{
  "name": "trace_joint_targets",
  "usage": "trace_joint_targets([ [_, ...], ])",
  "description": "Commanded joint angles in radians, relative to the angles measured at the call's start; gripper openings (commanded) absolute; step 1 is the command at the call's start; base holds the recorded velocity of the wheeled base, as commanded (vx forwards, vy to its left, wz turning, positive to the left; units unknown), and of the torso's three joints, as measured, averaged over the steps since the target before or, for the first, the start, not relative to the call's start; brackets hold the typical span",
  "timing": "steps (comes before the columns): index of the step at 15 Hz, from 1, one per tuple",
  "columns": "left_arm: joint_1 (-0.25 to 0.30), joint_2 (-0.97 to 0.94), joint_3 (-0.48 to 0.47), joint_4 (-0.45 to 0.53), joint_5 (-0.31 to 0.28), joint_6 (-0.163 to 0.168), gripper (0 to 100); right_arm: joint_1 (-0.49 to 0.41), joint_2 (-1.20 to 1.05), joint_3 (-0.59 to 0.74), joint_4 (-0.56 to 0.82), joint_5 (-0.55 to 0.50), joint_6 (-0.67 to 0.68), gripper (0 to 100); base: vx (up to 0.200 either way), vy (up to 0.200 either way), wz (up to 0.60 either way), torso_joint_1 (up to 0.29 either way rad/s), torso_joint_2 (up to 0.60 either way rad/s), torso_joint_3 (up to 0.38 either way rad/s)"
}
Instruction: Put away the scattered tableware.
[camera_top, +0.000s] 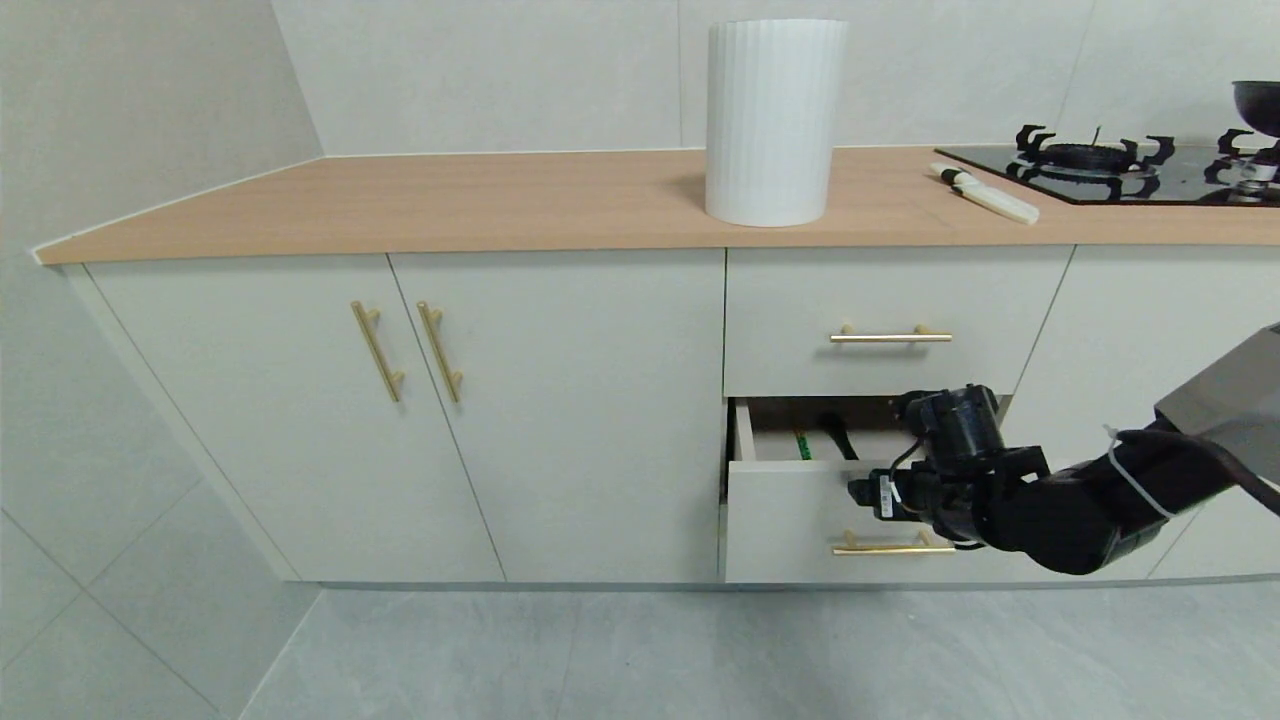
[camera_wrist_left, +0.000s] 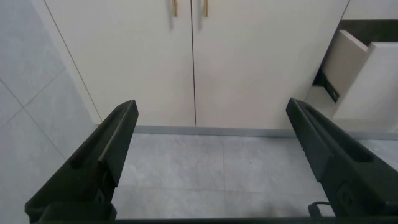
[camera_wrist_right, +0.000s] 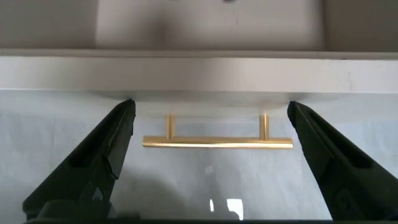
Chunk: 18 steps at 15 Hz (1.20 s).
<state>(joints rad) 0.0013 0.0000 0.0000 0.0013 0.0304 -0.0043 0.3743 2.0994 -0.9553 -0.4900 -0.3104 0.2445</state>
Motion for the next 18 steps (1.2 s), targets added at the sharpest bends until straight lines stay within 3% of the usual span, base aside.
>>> trace_joint_targets([
  [1,0.0,0.0,0.0,0.0,0.0,0.0,100,-0.005,0.064,-0.062,0.002,0.001,-0.001,100,0.0,0.0,0.0,0.0,0.0,0.0],
  [8,0.0,0.0,0.0,-0.001,0.0,0.0,100,-0.057,0.202,-0.261,-0.021,0.005,-0.056,100,0.0,0.0,0.0,0.0,0.0,0.0],
  [18,0.0,0.0,0.0,0.0,0.0,0.0,100,-0.087,0.318,-0.306,-0.231,0.004,-0.071,100,0.0,0.0,0.0,0.0,0.0,0.0],
])
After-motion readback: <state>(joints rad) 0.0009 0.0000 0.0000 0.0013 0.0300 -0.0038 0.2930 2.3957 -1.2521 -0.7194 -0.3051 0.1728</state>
